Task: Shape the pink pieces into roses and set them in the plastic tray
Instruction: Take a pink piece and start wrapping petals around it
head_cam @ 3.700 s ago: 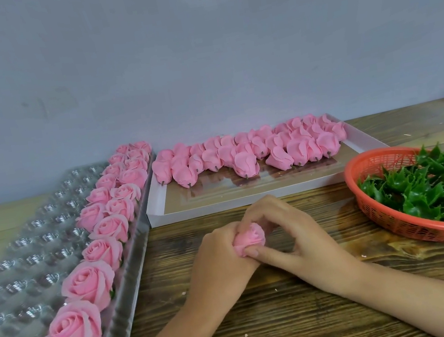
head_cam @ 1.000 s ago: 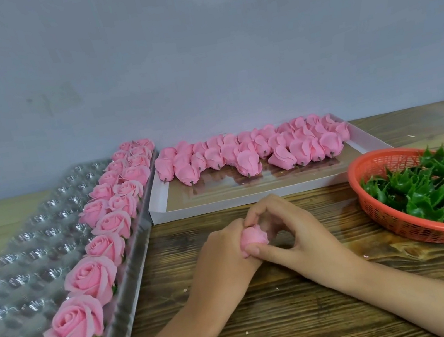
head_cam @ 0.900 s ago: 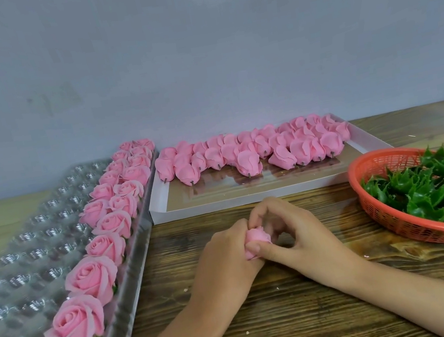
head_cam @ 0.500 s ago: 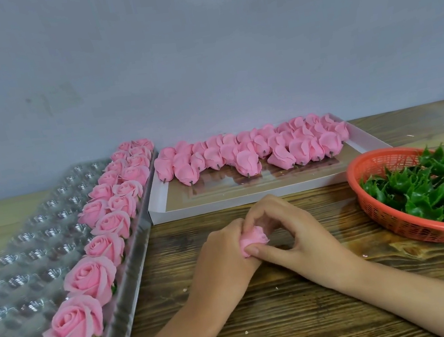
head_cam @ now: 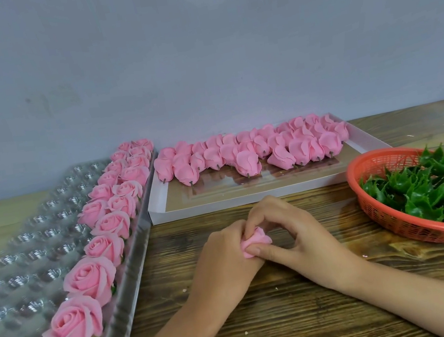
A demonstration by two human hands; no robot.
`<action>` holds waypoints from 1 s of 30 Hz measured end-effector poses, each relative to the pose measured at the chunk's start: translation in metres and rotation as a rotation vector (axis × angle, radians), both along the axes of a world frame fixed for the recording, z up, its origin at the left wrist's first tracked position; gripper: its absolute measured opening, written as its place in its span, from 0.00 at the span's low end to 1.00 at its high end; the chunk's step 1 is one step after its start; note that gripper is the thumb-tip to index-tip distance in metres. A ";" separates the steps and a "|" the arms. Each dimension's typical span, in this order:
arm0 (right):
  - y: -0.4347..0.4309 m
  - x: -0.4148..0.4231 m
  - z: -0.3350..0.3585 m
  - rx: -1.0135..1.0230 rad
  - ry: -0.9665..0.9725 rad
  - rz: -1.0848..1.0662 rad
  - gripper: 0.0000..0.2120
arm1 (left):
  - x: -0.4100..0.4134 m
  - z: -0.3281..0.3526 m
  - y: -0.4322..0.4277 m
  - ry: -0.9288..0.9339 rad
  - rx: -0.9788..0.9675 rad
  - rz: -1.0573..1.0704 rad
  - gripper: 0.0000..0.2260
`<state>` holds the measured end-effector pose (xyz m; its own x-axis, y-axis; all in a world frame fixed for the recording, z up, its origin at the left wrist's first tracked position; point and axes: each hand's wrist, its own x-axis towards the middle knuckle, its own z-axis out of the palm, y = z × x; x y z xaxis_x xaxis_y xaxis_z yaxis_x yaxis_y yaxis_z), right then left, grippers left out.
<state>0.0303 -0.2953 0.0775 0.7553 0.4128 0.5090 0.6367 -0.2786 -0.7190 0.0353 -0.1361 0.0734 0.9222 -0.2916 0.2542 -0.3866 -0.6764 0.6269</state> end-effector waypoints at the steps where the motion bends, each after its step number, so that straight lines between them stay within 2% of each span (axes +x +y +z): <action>1: 0.000 0.000 0.000 0.012 0.019 -0.005 0.06 | 0.000 -0.001 0.000 -0.008 -0.005 0.004 0.05; 6: 0.000 0.000 -0.003 0.037 0.064 -0.036 0.04 | -0.002 -0.004 0.000 -0.078 0.044 0.007 0.09; 10: -0.001 0.002 -0.002 0.008 0.007 -0.030 0.03 | 0.002 -0.002 -0.003 -0.062 0.077 -0.015 0.05; 14: -0.001 0.004 -0.001 0.044 0.028 -0.011 0.02 | 0.011 0.003 -0.002 -0.027 0.078 -0.006 0.09; 16: 0.001 0.005 -0.001 0.099 0.068 -0.035 0.04 | 0.014 0.005 -0.002 -0.005 0.073 -0.015 0.04; 19: 0.003 0.008 -0.001 0.130 0.163 -0.092 0.07 | 0.015 0.001 0.000 -0.089 0.136 0.017 0.09; 22: 0.006 0.009 -0.001 0.140 0.214 -0.088 0.05 | 0.014 -0.001 0.002 -0.153 0.196 0.033 0.09; 26: 0.006 0.009 -0.001 0.114 0.219 -0.081 0.08 | 0.015 -0.002 0.002 -0.133 0.216 0.019 0.05; 30: 0.005 0.013 -0.004 0.062 0.269 -0.083 0.12 | 0.016 -0.002 0.002 -0.104 0.204 0.038 0.06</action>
